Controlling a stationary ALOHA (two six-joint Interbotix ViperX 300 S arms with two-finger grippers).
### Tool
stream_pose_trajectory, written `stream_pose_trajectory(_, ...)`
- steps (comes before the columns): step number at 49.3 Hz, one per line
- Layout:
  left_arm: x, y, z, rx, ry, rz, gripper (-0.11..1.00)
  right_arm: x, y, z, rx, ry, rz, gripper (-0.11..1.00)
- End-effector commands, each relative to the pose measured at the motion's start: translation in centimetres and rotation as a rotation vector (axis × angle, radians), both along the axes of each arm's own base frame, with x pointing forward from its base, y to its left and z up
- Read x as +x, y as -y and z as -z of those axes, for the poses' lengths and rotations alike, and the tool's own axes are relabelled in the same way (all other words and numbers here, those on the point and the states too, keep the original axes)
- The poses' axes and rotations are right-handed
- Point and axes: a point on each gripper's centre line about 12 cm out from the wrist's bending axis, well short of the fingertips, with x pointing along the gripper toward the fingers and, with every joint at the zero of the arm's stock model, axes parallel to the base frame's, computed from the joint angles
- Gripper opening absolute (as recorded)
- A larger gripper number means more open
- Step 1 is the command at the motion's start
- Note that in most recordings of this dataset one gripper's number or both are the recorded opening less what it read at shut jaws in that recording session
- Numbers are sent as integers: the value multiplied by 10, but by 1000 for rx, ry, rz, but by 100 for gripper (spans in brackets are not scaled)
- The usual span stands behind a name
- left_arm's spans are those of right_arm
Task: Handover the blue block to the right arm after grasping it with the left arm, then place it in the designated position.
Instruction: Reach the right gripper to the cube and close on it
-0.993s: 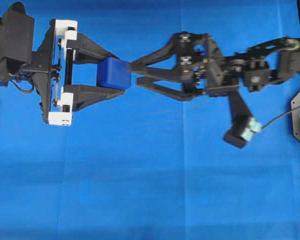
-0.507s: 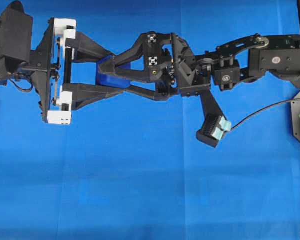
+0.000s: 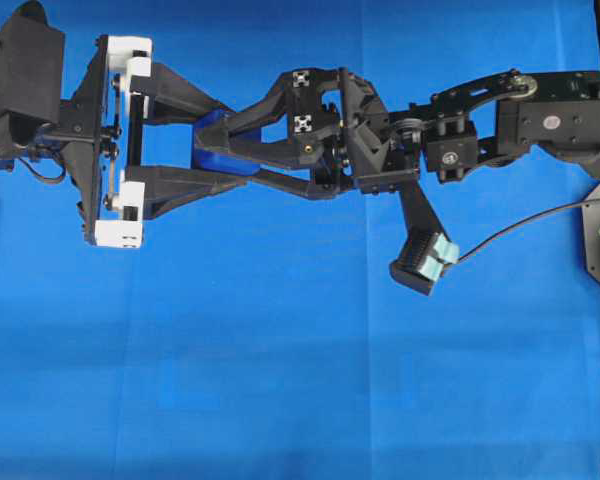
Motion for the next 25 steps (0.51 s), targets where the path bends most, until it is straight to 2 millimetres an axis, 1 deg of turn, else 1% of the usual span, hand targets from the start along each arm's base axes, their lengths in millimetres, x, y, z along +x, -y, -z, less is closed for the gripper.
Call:
stream_pose_trajectory(1, -6, 1, -16, -7, 49, 1, 49, 0, 1, -19, 2, 41, 12, 55)
stream_pose_trajectory(25, -6, 2, -16, -7, 49, 5, 49, 0, 5, -18, 1, 20, 47, 55)
